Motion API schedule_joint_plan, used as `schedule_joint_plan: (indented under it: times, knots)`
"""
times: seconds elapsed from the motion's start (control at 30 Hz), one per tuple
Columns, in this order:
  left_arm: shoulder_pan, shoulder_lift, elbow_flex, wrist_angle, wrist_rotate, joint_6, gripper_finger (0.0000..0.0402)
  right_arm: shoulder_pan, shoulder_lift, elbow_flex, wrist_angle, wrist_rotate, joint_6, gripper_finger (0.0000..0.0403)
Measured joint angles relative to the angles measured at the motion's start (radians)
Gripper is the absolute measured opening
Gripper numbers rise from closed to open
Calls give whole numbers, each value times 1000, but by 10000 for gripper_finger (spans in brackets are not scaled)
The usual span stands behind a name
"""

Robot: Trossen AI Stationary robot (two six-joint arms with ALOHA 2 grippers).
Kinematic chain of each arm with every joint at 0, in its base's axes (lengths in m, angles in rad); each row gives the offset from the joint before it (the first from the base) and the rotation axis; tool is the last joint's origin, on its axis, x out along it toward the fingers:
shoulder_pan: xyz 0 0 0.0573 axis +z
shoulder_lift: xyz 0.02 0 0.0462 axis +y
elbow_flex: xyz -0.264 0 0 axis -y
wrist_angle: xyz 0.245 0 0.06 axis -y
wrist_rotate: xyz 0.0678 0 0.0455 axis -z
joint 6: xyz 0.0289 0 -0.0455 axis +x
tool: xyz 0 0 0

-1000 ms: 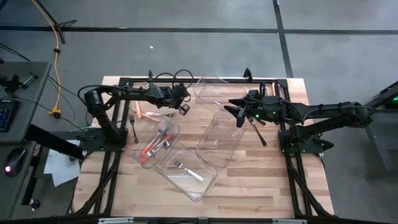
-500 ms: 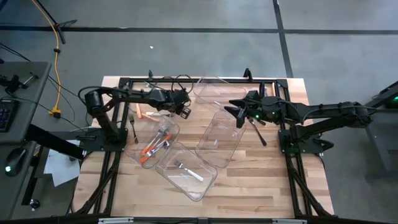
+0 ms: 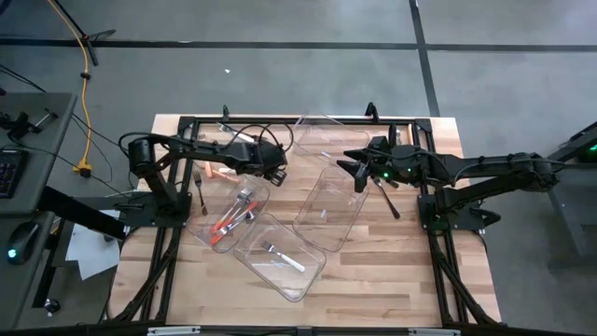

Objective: Sort silverware by color (type)
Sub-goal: Put the white fork into the bottom transparent bin

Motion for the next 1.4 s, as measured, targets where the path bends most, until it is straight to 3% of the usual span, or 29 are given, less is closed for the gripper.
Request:
schedule_joint_plan:
  times: [0.2,0.43,0.87,1.4]
  knots:
    - [7,0,0,-39,2,34,142,0,0,0,0,0,0,195]
    - [23,29,-7,-44,82,29,142,0,0,0,0,0,0,195]
    - [29,39,-7,-36,39,56,139,0,0,0,-3,0,-5,195]
    - [33,58,-7,-18,18,105,4,0,0,0,-22,1,-3,195]
